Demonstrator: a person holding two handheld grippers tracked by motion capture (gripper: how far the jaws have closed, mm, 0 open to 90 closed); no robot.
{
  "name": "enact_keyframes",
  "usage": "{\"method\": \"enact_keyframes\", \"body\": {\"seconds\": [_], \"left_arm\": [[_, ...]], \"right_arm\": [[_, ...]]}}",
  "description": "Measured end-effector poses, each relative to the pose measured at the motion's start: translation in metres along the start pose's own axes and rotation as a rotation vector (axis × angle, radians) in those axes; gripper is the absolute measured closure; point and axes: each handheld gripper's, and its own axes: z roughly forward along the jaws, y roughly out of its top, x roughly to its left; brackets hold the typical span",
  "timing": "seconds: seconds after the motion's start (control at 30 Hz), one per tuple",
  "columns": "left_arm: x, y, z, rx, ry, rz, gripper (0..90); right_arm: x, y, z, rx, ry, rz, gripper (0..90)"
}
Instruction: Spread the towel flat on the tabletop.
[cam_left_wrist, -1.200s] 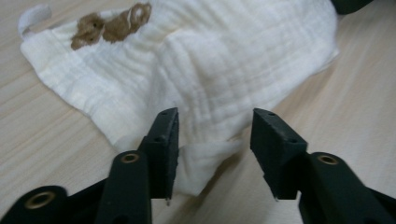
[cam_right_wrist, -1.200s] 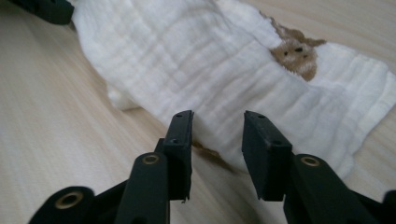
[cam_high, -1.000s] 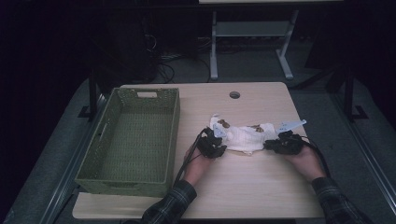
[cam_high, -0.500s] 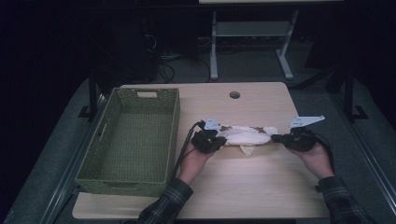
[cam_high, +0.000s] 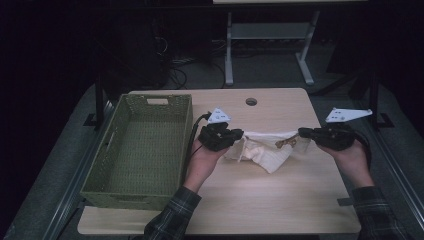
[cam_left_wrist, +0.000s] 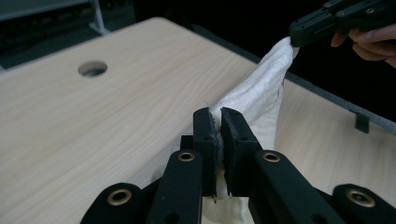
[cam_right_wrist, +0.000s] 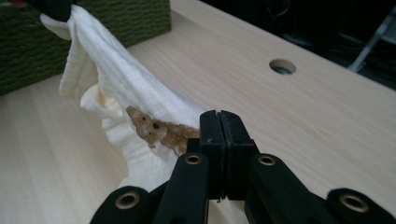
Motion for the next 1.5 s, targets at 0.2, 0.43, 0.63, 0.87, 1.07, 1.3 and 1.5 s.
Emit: {"method": "enact_keyframes", "body": {"seconds": [0.2, 0.43, 0.63, 0.87, 1.07, 1.3, 1.5], "left_arm": [[0.018, -0.012, 0.032, 0.077, 0.047, -0.041, 83.7], [0.041, -0.029, 0.067, 0.128, 0.161, -0.102, 68.2], [0.037, -0.031, 0.052, 0.112, 0.176, -0.085, 57.5], [0.014, -0.035, 0.044, 0.137, 0.137, -0.012, 53.2], [0.021, -0.046, 0.052, 0.151, 0.164, -0.026, 52.8], [0.03, -0.052, 0.066, 0.162, 0.178, -0.036, 59.6], [0.031, -0.054, 0.069, 0.167, 0.161, -0.028, 81.8]], "right_arm": [[-0.023, -0.015, 0.04, 0.09, -0.015, 0.052, 88.3], [-0.041, -0.034, 0.072, 0.171, -0.055, 0.113, 76.4], [-0.038, -0.036, 0.055, 0.137, -0.042, 0.123, 69.4], [-0.009, -0.044, 0.039, 0.138, 0.017, 0.099, 67.0], [0.014, -0.054, 0.041, 0.178, 0.08, 0.093, 66.3], [0.034, -0.061, 0.058, 0.248, 0.12, 0.054, 64.7], [0.035, -0.063, 0.068, 0.254, 0.125, 0.057, 68.1]]}}
